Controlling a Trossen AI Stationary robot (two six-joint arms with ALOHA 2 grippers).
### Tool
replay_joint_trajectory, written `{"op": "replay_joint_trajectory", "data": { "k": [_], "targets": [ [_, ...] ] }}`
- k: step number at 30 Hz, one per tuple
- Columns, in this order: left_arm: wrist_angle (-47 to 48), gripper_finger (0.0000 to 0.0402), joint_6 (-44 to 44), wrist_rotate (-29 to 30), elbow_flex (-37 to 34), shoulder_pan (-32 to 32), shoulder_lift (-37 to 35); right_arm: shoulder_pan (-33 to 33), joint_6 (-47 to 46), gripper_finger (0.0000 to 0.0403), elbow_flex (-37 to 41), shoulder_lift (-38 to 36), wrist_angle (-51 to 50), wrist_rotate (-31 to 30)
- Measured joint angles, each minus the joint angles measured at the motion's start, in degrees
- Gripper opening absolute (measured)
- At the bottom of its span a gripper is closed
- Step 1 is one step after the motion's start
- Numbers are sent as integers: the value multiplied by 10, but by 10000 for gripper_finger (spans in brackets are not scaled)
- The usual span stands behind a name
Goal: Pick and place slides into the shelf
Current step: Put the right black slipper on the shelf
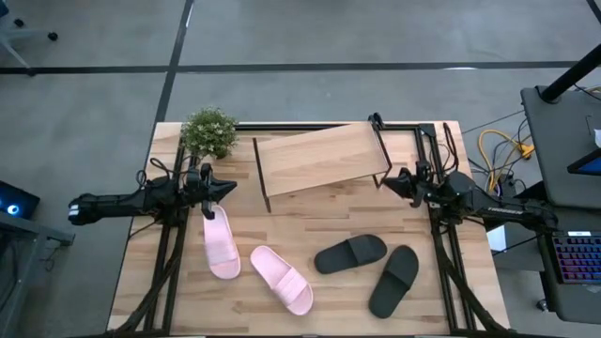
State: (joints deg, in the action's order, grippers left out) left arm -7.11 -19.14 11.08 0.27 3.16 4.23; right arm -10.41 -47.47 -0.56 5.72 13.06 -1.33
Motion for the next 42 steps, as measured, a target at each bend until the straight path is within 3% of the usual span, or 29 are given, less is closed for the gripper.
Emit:
{"op": "replay_joint_trajectory", "data": {
  "k": [6,11,17,21,24,29,37,42],
  "targets": [
    [-33,0,-1,0,0,0,0,0,1,28,0,1,51,-3],
    [-91,9,-2,1,0,0,0,0,24,81,0,1,107,-2],
    [-100,75,-80,39,4,0,11,0,-4,170,0,1,189,55],
    [-177,121,-152,53,6,0,26,0,-24,209,-6,1,265,89],
    [-266,135,-150,55,6,0,41,1,-16,219,-40,1,256,107],
    [-369,136,-122,64,8,0,67,1,38,221,-160,27,91,133],
    [-369,136,-105,103,8,0,124,0,75,221,-403,131,-407,154],
    [-369,136,-105,119,8,0,152,1,69,219,-504,191,-538,198]
  ]
}}
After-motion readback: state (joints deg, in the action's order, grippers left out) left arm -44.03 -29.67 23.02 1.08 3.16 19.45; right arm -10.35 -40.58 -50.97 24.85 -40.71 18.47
